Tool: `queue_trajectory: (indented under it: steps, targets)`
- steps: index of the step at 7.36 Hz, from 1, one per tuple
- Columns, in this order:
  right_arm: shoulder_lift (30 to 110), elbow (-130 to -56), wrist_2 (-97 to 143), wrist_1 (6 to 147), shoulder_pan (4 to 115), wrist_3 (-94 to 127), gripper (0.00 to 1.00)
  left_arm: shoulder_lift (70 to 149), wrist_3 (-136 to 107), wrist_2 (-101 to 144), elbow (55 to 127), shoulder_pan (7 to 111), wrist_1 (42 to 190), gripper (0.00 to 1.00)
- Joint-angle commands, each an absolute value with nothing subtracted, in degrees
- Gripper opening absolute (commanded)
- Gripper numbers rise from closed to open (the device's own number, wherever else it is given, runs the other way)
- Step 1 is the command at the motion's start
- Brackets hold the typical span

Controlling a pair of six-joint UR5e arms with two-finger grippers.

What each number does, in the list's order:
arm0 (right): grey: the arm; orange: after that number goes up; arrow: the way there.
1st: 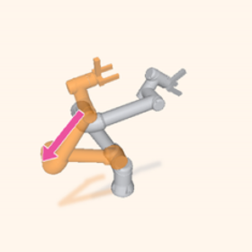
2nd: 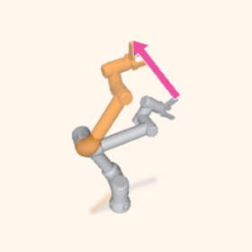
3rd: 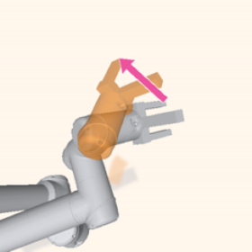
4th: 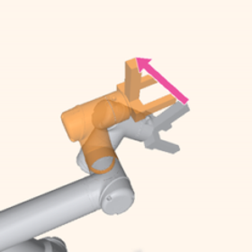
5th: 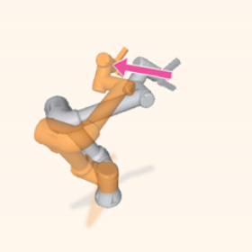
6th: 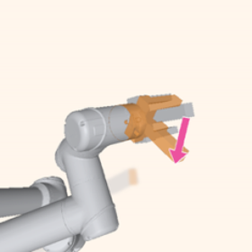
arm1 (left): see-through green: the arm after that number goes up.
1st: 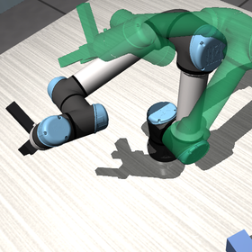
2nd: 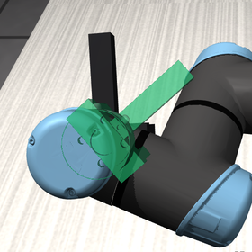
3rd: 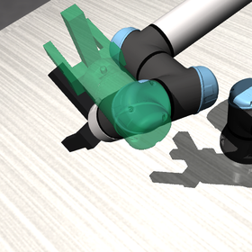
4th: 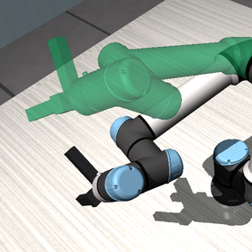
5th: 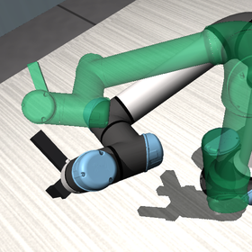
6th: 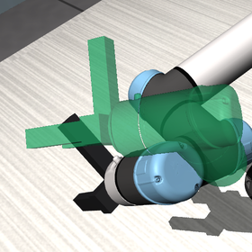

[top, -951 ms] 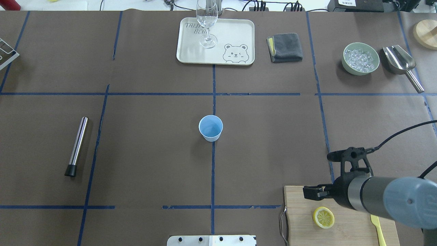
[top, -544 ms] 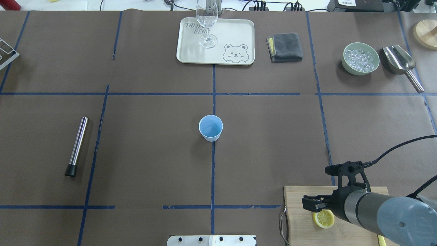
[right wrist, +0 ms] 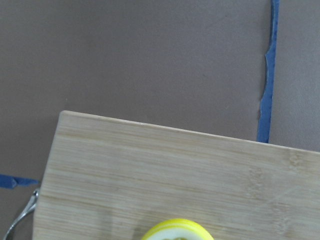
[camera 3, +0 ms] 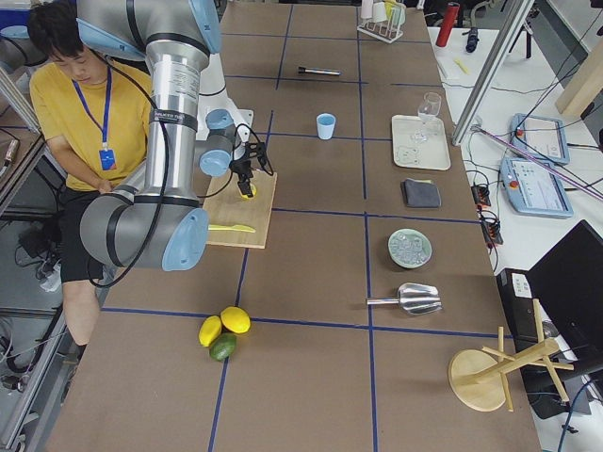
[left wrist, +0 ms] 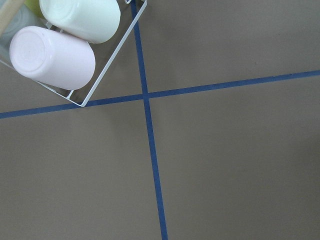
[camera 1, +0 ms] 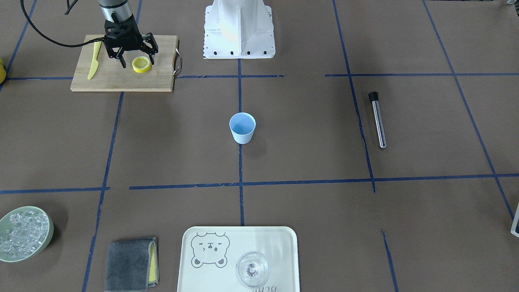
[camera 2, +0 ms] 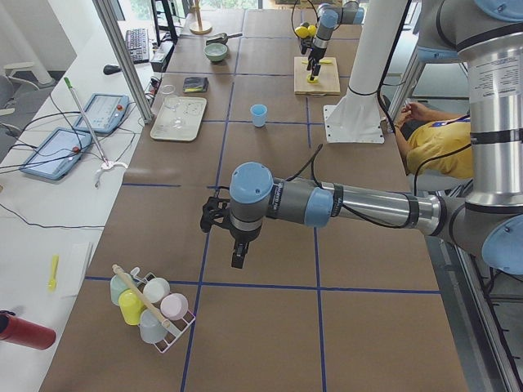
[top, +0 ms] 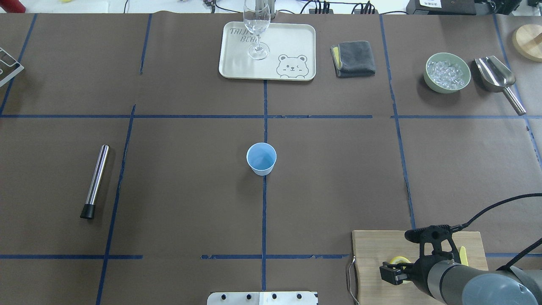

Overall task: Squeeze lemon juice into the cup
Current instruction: 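Lower the right gripper and close it on the lemon slice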

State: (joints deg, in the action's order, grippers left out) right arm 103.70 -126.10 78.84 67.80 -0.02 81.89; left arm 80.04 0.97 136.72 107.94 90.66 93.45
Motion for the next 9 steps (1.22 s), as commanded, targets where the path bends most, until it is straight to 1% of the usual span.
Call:
queue_trajectory:
  steps: [1, 5, 6, 7, 9]
  targets:
    - [103.45, -125.60, 78.58, 67.76, -0.70, 82.00, 0.96, 79.89, 0.97, 136.67, 108.28, 90.70, 93.43, 1.00]
    - [103.45, -125.24, 78.57, 67.76, -0.88, 82.00, 0.89, 79.89, 0.97, 136.67, 109.07, 91.40, 93.43, 1.00]
    - [103.36, -125.24, 78.57, 67.76, -0.88, 82.00, 0.84, 79.89, 0.97, 136.67, 108.99, 91.41, 93.43, 1.00]
    - [103.36, -125.16, 78.66, 67.76, -0.88, 82.00, 0.76, 79.89, 0.97, 136.67, 108.98, 91.41, 93.43, 1.00]
    - [103.27, -124.98, 78.66, 67.76, -0.88, 82.00, 0.76, 79.89, 0.97, 136.58, 109.07, 91.49, 93.43, 1.00]
